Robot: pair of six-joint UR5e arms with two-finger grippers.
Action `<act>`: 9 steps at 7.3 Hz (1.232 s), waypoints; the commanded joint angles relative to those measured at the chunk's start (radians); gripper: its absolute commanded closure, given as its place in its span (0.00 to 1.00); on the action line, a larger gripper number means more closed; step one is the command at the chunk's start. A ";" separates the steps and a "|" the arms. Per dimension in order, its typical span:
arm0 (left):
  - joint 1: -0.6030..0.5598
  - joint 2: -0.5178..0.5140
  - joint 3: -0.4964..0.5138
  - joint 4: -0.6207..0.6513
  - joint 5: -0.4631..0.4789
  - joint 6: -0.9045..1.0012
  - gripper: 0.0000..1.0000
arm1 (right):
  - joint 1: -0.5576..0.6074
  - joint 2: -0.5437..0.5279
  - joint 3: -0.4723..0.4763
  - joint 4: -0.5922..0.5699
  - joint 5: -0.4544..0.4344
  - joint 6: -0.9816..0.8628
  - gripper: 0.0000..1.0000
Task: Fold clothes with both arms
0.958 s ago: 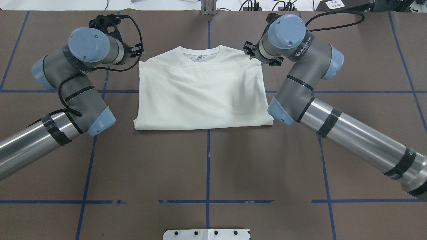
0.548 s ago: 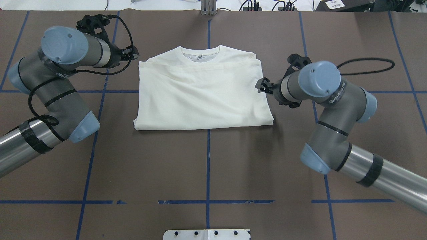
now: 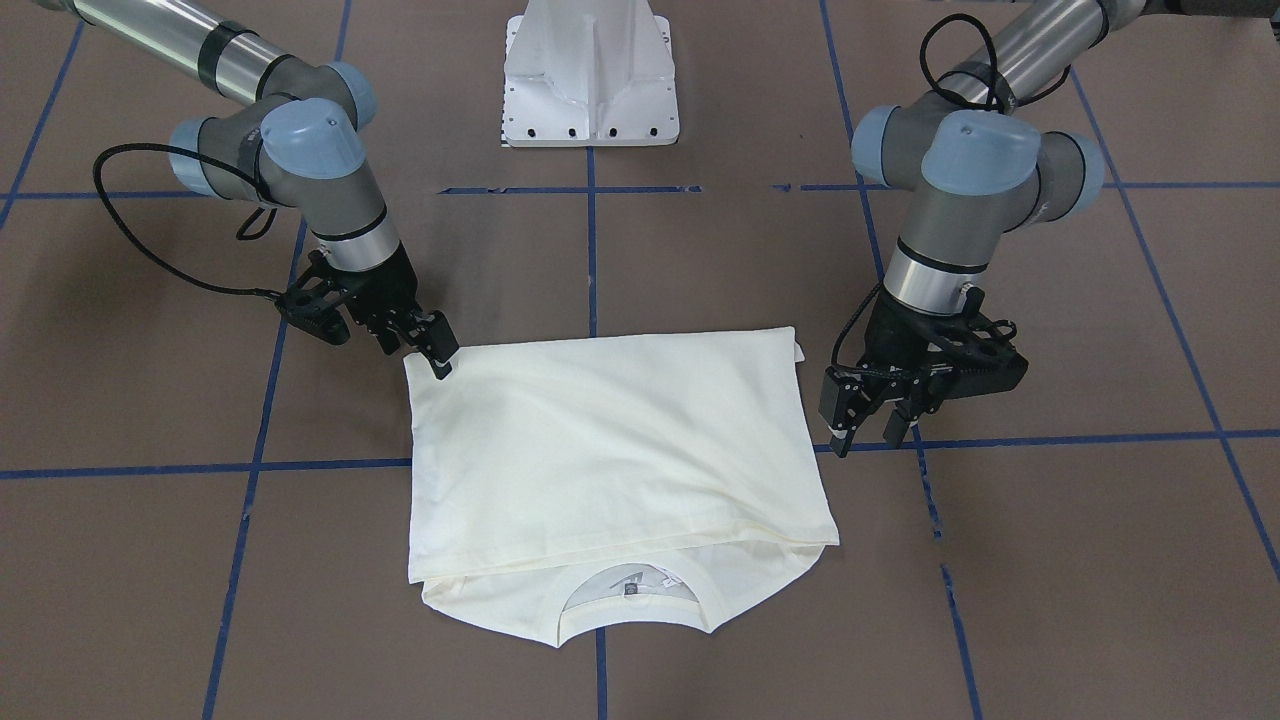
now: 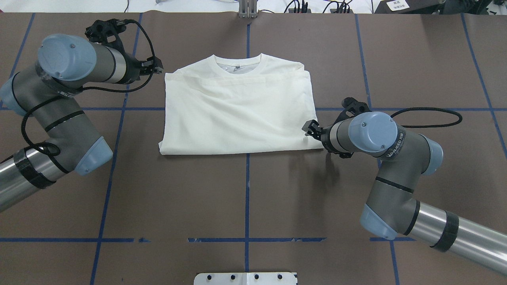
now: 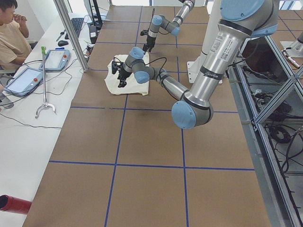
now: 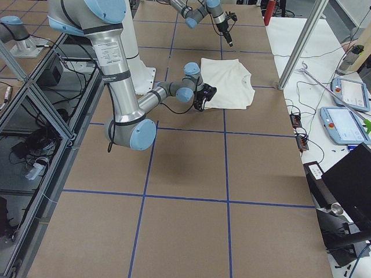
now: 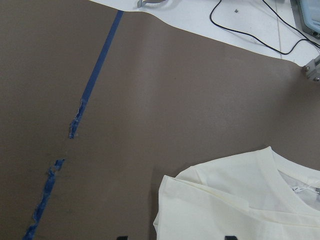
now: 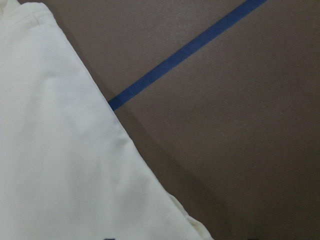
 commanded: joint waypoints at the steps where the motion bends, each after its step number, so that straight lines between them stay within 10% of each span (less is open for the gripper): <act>1: 0.000 0.005 0.001 0.002 0.002 0.001 0.29 | -0.004 -0.002 0.005 0.001 0.005 0.036 0.99; 3: 0.002 0.013 0.004 0.002 0.002 0.003 0.29 | -0.001 -0.020 0.026 0.001 0.016 0.028 1.00; 7: 0.005 0.013 0.002 -0.001 0.002 -0.002 0.29 | -0.100 -0.314 0.449 -0.008 0.130 0.117 1.00; 9: 0.005 0.014 0.011 -0.003 0.002 0.001 0.29 | -0.060 -0.294 0.377 -0.009 0.107 0.130 0.85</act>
